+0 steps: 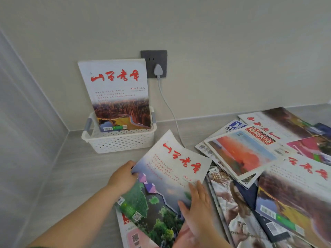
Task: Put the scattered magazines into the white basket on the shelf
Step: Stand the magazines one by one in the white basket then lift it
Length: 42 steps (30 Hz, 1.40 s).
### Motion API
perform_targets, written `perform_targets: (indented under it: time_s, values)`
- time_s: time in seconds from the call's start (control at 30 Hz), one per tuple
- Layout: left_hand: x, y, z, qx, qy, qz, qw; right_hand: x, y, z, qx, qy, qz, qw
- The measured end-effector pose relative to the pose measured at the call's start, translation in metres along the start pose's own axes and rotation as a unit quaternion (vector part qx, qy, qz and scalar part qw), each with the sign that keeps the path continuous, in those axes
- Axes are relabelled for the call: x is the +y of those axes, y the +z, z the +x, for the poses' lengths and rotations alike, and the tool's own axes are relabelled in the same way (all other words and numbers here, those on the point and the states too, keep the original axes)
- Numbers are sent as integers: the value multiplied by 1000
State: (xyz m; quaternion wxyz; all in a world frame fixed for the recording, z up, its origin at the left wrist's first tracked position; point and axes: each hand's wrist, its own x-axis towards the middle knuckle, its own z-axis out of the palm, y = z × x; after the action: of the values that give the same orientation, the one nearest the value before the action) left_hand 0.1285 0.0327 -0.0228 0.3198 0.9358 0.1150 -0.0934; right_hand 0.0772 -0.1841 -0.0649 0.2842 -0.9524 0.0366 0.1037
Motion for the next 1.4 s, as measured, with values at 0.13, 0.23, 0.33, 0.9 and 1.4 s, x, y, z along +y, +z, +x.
perform_targets:
  time_s: [0.13,0.23,0.33,0.9,1.4]
  values:
    - [8,-14,-18,46,89,-128,987,-12,-16,8,60,75,382,919]
    - [17,-27,-28,73,121,-228,963,-19,-35,22,66,114,535,834]
    - [23,-38,-26,99,141,-277,945,-23,-51,36,-33,76,544,835]
    - [36,-174,63,425,161,-324,829,-191,-128,151,68,-193,383,901]
    - [-17,-156,129,386,41,-275,880,-203,-57,222,13,-80,270,959]
